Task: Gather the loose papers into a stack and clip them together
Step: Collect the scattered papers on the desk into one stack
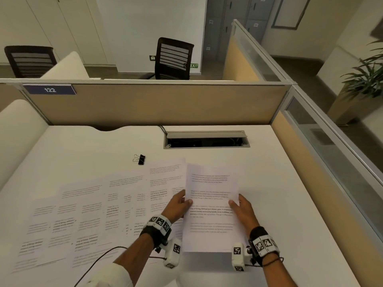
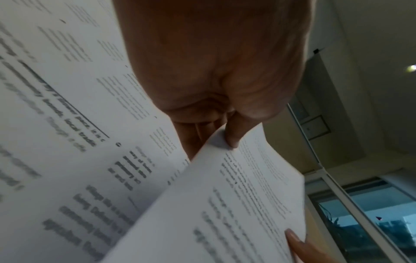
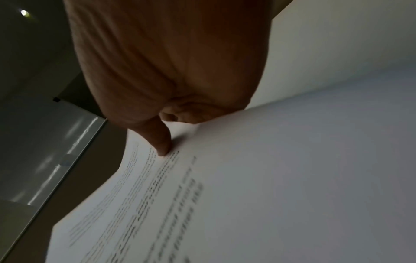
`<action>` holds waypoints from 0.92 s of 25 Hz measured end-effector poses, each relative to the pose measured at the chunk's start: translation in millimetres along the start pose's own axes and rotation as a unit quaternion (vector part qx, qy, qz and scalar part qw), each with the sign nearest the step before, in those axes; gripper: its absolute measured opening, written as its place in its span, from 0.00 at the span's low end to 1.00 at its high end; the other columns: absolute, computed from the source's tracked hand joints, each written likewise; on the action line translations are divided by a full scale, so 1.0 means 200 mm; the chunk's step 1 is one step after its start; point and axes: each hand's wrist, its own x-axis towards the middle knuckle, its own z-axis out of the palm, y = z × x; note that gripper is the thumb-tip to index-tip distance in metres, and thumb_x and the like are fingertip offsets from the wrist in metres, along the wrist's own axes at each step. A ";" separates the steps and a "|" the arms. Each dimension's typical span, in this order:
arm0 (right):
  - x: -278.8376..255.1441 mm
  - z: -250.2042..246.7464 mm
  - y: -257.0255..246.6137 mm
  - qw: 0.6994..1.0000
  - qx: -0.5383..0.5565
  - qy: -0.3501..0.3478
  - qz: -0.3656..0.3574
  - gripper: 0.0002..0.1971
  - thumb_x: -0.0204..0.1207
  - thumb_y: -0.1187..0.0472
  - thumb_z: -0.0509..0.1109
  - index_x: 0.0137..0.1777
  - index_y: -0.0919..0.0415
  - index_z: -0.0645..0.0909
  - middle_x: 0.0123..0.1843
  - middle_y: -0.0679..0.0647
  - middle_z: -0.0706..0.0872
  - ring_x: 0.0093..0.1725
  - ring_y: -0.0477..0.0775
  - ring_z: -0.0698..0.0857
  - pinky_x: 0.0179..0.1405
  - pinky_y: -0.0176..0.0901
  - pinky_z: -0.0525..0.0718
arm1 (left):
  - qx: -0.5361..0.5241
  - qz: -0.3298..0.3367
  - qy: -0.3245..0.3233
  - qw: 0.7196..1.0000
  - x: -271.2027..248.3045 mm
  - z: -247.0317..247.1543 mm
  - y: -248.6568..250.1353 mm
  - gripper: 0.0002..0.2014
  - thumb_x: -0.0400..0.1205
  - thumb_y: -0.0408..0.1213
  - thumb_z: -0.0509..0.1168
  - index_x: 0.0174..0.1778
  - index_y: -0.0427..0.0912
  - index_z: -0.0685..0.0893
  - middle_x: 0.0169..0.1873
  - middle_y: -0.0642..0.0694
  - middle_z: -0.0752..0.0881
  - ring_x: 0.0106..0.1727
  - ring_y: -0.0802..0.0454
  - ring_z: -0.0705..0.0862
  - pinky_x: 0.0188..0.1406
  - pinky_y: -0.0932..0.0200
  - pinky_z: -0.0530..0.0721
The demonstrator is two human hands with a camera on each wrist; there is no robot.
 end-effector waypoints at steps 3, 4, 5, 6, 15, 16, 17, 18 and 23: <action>0.01 0.14 -0.05 0.999 0.007 0.013 0.048 0.15 0.85 0.49 0.71 0.52 0.63 0.84 0.55 0.58 0.93 0.52 0.59 0.92 0.52 0.53 0.91 | -0.018 0.011 0.029 0.999 -0.07 -0.15 -0.06 0.18 0.90 0.30 0.61 0.77 0.42 0.79 0.67 0.41 0.90 0.63 0.41 0.92 0.49 0.56 0.93; 0.03 0.17 -0.05 0.998 -0.017 0.041 0.053 0.20 0.84 0.45 0.70 0.50 0.64 0.84 0.52 0.58 0.93 0.51 0.60 0.92 0.47 0.50 0.89 | -0.021 0.011 0.038 0.999 -0.10 -0.22 -0.08 0.18 0.90 0.30 0.61 0.77 0.42 0.78 0.67 0.41 0.90 0.64 0.40 0.91 0.55 0.49 0.94; 0.06 0.18 -0.05 0.994 -0.065 0.078 0.049 0.22 0.83 0.41 0.70 0.51 0.64 0.85 0.52 0.58 0.93 0.53 0.62 0.91 0.46 0.47 0.87 | -0.025 0.011 0.048 0.998 -0.12 -0.27 -0.11 0.18 0.90 0.30 0.62 0.77 0.41 0.78 0.67 0.41 0.90 0.65 0.38 0.90 0.60 0.43 0.92; 0.09 0.19 -0.04 0.984 -0.130 0.114 0.045 0.24 0.82 0.39 0.69 0.55 0.63 0.86 0.57 0.59 0.91 0.58 0.63 0.89 0.51 0.48 0.85 | -0.030 0.007 0.059 0.998 -0.14 -0.33 -0.14 0.19 0.90 0.29 0.62 0.77 0.41 0.78 0.68 0.40 0.89 0.66 0.37 0.90 0.63 0.39 0.91; 0.19 0.32 0.13 0.850 -0.511 -0.003 0.130 0.59 0.76 0.25 0.62 0.90 0.56 0.30 0.92 0.54 0.29 0.92 0.55 0.35 0.87 0.70 0.36 | -0.061 -0.055 0.195 0.977 -0.40 -0.78 -0.30 0.18 0.90 0.29 0.62 0.76 0.42 0.79 0.66 0.39 0.89 0.54 0.47 0.91 0.42 0.56 0.90; 0.18 0.33 0.14 0.847 -0.516 -0.014 0.127 0.60 0.76 0.25 0.62 0.90 0.56 0.30 0.92 0.54 0.28 0.91 0.55 0.35 0.87 0.71 0.36 | -0.064 -0.065 0.207 0.974 -0.41 -0.81 -0.32 0.18 0.90 0.29 0.61 0.77 0.41 0.79 0.65 0.39 0.89 0.53 0.47 0.90 0.42 0.55 0.89; 0.17 0.34 0.15 0.845 -0.521 -0.026 0.121 0.60 0.76 0.25 0.63 0.90 0.56 0.29 0.92 0.53 0.28 0.91 0.55 0.34 0.86 0.71 0.35 | -0.070 -0.075 0.216 0.971 -0.42 -0.83 -0.34 0.18 0.90 0.29 0.61 0.77 0.41 0.79 0.65 0.39 0.88 0.54 0.46 0.89 0.41 0.54 0.89; 0.15 0.34 0.16 0.842 -0.526 -0.039 0.115 0.60 0.76 0.26 0.63 0.90 0.56 0.28 0.91 0.53 0.27 0.91 0.55 0.34 0.86 0.71 0.35 | -0.074 -0.085 0.222 0.968 -0.42 -0.86 -0.36 0.18 0.90 0.29 0.61 0.77 0.41 0.79 0.65 0.39 0.88 0.54 0.44 0.89 0.42 0.54 0.89; 0.05 0.39 0.20 0.829 -0.546 -0.095 0.069 0.61 0.76 0.32 0.69 0.90 0.58 0.28 0.92 0.53 0.29 0.92 0.55 0.36 0.87 0.72 0.39 | -0.080 -0.102 0.218 0.967 -0.42 -0.91 -0.42 0.18 0.89 0.30 0.61 0.76 0.41 0.80 0.66 0.37 0.89 0.57 0.40 0.91 0.49 0.46 0.91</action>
